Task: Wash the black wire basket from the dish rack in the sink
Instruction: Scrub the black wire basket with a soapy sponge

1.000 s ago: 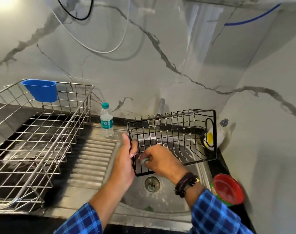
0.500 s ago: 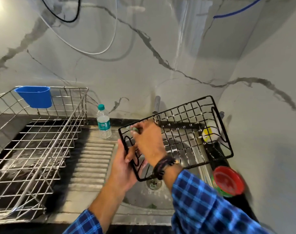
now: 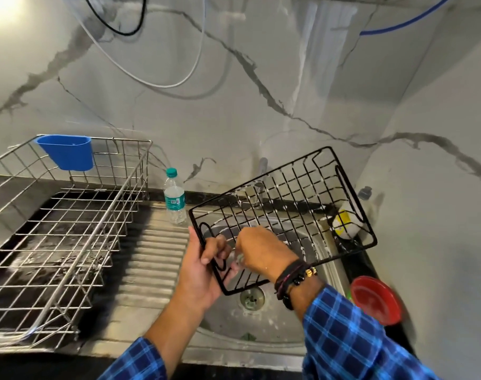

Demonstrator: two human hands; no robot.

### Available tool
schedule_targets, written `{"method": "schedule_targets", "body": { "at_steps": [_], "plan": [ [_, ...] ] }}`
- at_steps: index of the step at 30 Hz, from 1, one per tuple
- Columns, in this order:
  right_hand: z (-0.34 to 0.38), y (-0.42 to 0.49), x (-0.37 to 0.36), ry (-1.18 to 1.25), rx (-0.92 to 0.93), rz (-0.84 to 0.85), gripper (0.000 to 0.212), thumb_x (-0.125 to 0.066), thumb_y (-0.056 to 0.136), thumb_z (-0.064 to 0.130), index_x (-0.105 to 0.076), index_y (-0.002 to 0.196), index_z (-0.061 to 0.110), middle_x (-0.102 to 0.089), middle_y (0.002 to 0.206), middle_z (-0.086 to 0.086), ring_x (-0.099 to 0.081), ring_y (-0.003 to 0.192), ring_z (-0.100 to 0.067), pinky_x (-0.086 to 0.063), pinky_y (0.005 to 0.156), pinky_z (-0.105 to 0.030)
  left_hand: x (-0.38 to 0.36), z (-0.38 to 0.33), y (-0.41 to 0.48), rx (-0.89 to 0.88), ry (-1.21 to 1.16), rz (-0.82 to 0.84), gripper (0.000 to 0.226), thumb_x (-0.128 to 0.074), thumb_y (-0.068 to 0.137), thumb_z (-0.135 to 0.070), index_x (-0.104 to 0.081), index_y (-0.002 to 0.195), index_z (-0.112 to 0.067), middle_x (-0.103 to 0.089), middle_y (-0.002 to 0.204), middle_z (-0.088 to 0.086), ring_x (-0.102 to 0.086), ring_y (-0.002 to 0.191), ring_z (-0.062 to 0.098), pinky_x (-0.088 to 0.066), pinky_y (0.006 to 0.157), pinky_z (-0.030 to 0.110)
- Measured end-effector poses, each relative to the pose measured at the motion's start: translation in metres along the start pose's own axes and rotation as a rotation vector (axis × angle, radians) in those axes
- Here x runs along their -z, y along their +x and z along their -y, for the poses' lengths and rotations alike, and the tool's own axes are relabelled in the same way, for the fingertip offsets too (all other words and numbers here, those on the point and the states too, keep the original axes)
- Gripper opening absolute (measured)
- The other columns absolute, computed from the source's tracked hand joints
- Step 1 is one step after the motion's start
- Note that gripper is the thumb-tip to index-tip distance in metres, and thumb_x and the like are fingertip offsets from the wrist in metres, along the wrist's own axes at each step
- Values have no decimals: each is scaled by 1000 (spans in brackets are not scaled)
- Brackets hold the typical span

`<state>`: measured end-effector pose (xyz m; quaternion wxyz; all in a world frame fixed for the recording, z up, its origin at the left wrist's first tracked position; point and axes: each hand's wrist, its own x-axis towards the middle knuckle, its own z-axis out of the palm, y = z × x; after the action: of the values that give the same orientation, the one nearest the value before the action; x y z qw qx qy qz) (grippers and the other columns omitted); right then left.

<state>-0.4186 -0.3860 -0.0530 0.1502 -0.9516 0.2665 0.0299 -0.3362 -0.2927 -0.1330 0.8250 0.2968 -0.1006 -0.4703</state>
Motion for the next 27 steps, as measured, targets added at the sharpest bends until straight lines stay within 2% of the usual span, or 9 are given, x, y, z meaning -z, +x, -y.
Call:
{"method": "schedule_targets", "body": {
  "at_steps": [6,11,15,17,19,21,23,25,27],
  "plan": [
    [22,8,18,-7,58,-280,25,-69,88,8,-67,112,17,-68,110,-4,-64,104,-20,-54,92,-32,-1,-4,3,4,-16,47,77,-34,96,-72,-42,40,-18,-59,81,3,-58,76,21,-47,64,34],
    [22,-10,8,-103,7,-57,22,-67,92,17,-65,112,7,-66,109,-12,-64,105,-29,-52,88,-37,-4,-14,2,-33,-22,38,75,-33,93,-70,-42,38,-20,-46,70,-4,-50,60,11,-48,55,30],
    [19,-12,21,-198,22,71,22,-65,92,14,-67,113,7,-69,110,-13,-64,106,-30,-49,84,-35,1,0,1,13,-57,7,74,-40,93,-71,-42,41,-19,-49,78,-2,-46,72,14,-43,75,39],
    [15,-12,28,-203,64,178,22,-69,88,13,-70,110,10,-68,97,-7,-64,96,-26,-46,77,-33,1,6,1,35,-94,-3,73,-40,94,-68,-41,42,-18,-52,79,0,-50,72,15,-49,74,39],
    [12,-7,31,-156,58,133,15,-68,88,13,-72,102,12,-61,81,1,-62,87,-22,-45,73,-29,2,8,2,38,-88,-7,72,-40,95,-66,-41,43,-17,-53,80,1,-54,71,15,-52,69,35],
    [11,3,27,71,-58,-161,11,-63,90,14,-72,97,11,-67,84,0,-67,90,-21,-54,78,-30,2,10,5,45,-8,4,70,-50,91,-70,-43,44,-18,-48,83,3,-51,77,16,-47,67,33],
    [16,11,18,529,-210,-380,8,-62,90,14,-69,85,14,-70,82,2,-69,82,-16,-58,75,-30,-3,16,5,65,56,-18,66,-65,80,-72,-46,47,-18,-38,81,6,-44,78,17,-42,67,32],
    [27,15,11,1095,-349,-393,13,-62,89,7,-65,80,16,-69,73,0,-68,69,-15,-57,61,-29,-8,22,5,66,58,-39,63,-65,82,-71,-51,50,-19,-36,80,9,-46,81,19,-43,73,34],
    [35,18,7,1680,-469,-314,15,-59,92,0,-60,84,12,-67,76,-5,-68,66,-14,-54,53,-27,-14,26,0,80,-19,-22,67,-50,93,-68,-53,49,-18,-56,78,13,-60,88,24,-50,81,37]
  ]
}}
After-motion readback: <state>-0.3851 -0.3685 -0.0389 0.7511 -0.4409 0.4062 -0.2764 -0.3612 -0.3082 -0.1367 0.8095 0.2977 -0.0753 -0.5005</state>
